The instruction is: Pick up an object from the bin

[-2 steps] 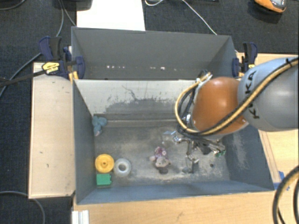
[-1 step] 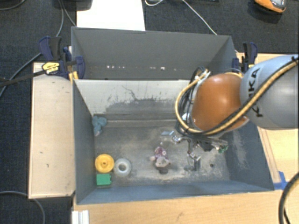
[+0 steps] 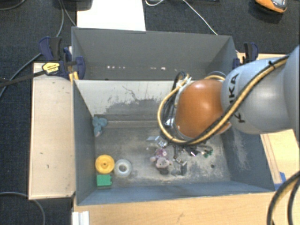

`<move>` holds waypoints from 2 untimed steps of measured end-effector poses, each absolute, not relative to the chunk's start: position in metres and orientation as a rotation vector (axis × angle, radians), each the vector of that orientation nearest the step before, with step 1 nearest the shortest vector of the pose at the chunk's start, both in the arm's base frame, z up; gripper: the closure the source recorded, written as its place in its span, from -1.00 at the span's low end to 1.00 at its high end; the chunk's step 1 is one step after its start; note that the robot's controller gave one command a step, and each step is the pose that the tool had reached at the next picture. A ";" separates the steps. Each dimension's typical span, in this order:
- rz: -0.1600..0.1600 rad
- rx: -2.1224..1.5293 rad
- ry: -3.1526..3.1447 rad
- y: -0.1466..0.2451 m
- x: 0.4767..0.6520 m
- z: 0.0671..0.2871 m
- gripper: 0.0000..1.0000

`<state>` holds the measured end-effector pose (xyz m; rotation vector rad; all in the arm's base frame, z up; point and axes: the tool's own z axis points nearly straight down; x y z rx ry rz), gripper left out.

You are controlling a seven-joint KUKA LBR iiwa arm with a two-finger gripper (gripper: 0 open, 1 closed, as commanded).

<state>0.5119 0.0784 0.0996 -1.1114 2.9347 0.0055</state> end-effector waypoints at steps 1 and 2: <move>0.001 -1.348 2.836 0.069 0.517 0.069 -1.00; 0.007 -1.467 2.775 0.082 0.509 0.070 1.00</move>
Offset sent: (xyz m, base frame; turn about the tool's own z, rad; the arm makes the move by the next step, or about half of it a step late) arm -0.0032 0.0034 -0.0296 -0.2509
